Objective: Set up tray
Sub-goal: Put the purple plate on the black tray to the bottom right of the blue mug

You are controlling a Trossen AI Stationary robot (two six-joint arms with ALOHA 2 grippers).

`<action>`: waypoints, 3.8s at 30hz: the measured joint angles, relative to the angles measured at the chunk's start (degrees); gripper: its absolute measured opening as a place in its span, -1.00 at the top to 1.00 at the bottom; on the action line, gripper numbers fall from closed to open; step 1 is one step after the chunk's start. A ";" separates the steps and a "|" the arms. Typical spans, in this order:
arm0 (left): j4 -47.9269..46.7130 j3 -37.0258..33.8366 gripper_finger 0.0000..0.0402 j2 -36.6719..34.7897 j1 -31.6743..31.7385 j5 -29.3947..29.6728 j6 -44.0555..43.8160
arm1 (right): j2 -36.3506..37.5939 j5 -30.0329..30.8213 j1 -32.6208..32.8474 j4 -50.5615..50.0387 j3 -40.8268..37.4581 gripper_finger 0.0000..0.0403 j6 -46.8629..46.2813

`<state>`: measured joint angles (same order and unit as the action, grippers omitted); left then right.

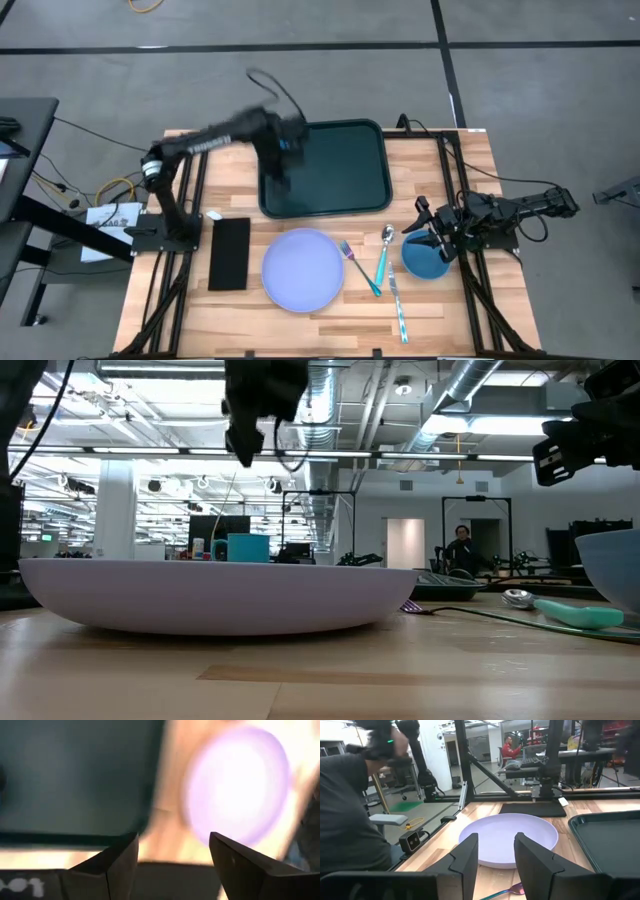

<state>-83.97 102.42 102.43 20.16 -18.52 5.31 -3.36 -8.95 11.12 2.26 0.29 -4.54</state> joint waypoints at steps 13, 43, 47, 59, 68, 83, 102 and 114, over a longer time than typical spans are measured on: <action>14.34 -13.73 -0.15 -0.21 -33.73 21.95 -8.54 | 0.00 0.02 0.02 0.00 -0.01 0.41 0.00; 34.46 -27.19 -0.15 6.39 -55.37 25.85 -18.97 | -0.02 0.00 0.00 -0.02 -0.02 0.41 0.00; 34.50 -26.46 -0.15 9.40 -55.03 26.01 -18.36 | -0.01 0.01 0.01 -0.02 0.00 0.41 0.00; 34.36 -26.37 0.07 11.47 -55.01 24.13 -20.27 | 0.00 0.02 0.01 -0.02 -0.01 0.41 0.00; 32.86 -26.24 0.72 11.42 -55.03 23.34 -23.83 | -0.02 0.02 0.01 -0.02 -0.01 0.41 0.00; 11.64 -5.54 1.00 11.73 -56.99 27.90 -24.52 | 0.00 0.02 0.00 -0.02 0.00 0.41 0.00; 7.58 4.67 1.00 11.67 -40.14 49.51 -3.39 | 0.00 0.02 0.02 -0.02 0.00 0.41 0.01; 19.53 -8.00 1.00 11.65 -27.94 51.16 9.83 | -0.02 0.00 0.02 -0.03 0.00 0.41 0.02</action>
<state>-64.44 94.42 114.08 -7.78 32.64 15.14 -3.38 -8.95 11.13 2.24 0.29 -4.52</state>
